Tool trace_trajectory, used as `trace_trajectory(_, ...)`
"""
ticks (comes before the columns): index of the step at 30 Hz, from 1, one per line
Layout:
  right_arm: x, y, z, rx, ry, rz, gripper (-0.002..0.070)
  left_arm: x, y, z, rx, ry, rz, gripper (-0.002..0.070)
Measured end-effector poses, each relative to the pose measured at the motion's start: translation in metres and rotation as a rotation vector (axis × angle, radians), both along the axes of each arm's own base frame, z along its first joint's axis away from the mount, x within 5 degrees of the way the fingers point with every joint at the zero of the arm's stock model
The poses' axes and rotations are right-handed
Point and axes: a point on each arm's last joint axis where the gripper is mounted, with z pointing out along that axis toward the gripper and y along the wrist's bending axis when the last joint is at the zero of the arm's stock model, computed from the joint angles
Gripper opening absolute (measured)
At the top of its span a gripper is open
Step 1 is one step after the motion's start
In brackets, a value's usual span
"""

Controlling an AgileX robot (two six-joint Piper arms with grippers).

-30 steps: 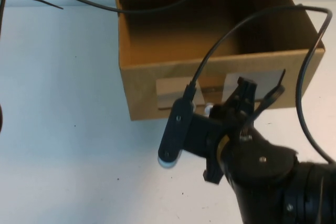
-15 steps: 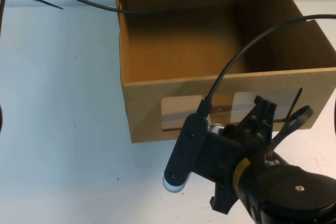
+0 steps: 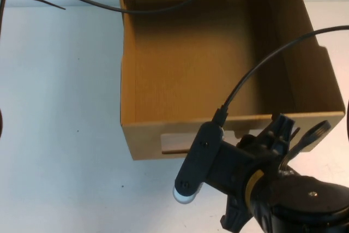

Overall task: Open the shoe box
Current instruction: 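Pull the top drawer of the cardboard box fully open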

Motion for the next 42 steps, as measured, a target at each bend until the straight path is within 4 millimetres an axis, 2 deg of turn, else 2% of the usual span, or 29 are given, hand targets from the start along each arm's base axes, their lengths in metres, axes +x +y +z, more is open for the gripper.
trace_trajectory(3, -0.001, -0.001, -0.001, 0.001, 0.012, -0.008, 0.0262, 0.000, 0.000, 0.000, 0.000, 0.000, 0.000, -0.0005)
trace_trajectory(5, -0.001, -0.001, -0.001, -0.001, 0.015, -0.014, 0.0286, 0.000, 0.000, 0.000, 0.000, 0.000, 0.000, -0.0005)
trace_trajectory(9, -0.005, -0.006, 0.003, 0.026, 0.054, -0.027, 0.0299, 0.000, 0.000, 0.000, 0.000, 0.000, 0.000, -0.0005)
trace_trajectory(12, -0.017, -0.012, 0.012, 0.047, 0.093, -0.008, 0.0297, 0.000, 0.000, 0.000, -0.002, 0.001, -0.001, -0.0005)
trace_trajectory(18, -0.052, -0.032, 0.044, 0.145, 0.149, 0.037, 0.0233, -0.002, 0.001, 0.008, -0.004, -0.023, -0.003, -0.0005)
trace_trajectory(23, -0.064, -0.054, 0.083, 0.274, 0.172, 0.014, 0.0148, -0.011, 0.005, 0.029, 0.012, -0.085, -0.004, -0.0005)
trace_trajectory(27, -0.066, -0.073, 0.108, 0.390, 0.155, 0.006, 0.0076, -0.037, 0.014, 0.071, -0.020, -0.190, -0.001, -0.0005)
trace_trajectory(31, -0.062, -0.095, 0.126, 0.487, 0.062, -0.025, 0.0009, -0.066, 0.024, 0.108, -0.032, -0.286, 0.009, -0.0005)
trace_trajectory(36, -0.047, -0.128, 0.145, 0.585, -0.059, -0.159, -0.0008, -0.103, 0.035, 0.141, 0.029, -0.407, 0.045, -0.0005)
trace_trajectory(40, -0.032, -0.158, 0.154, 0.596, -0.148, -0.330, -0.0011, -0.143, 0.031, 0.164, 0.112, -0.514, 0.053, -0.0005)
trace_trajectory(42, -0.026, -0.171, 0.155, 0.577, -0.185, -0.419, -0.0012, -0.164, 0.025, 0.169, 0.150, -0.544, 0.031, -0.0005)
